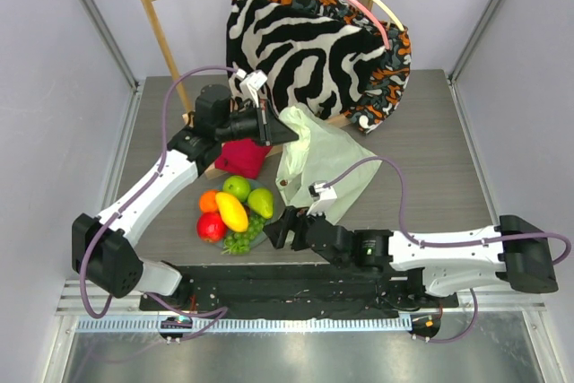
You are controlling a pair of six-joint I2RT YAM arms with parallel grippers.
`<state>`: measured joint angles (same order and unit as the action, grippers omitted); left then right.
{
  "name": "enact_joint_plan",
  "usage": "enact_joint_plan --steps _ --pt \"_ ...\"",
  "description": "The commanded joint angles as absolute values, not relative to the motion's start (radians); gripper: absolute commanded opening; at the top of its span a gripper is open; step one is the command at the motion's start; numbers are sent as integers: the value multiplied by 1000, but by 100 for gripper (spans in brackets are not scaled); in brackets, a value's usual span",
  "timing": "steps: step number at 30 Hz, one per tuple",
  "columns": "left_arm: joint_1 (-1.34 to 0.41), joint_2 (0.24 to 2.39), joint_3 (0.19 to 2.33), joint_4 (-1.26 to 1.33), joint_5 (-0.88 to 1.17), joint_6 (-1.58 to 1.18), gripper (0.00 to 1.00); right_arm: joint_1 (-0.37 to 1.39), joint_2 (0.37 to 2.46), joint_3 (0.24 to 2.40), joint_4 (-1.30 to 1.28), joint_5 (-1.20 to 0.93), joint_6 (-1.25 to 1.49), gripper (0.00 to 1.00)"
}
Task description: Place the fruits into the plastic bag
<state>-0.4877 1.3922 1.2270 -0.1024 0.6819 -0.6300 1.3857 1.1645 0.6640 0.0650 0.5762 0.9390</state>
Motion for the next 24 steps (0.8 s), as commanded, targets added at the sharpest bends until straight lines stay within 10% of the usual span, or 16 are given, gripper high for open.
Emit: enact_joint_plan --steps 1,9,14,24 --pt "-480 1367 1218 -37 710 -652 0 1397 1190 649 253 735 956 79" --pt "-479 1350 1193 -23 716 -649 0 1397 1240 698 181 893 983 50" --pt "-457 1333 1171 -32 726 -627 0 1397 1114 681 103 998 965 1" --pt "-379 1327 1104 -109 556 -563 0 1396 620 692 -90 1000 779 1"
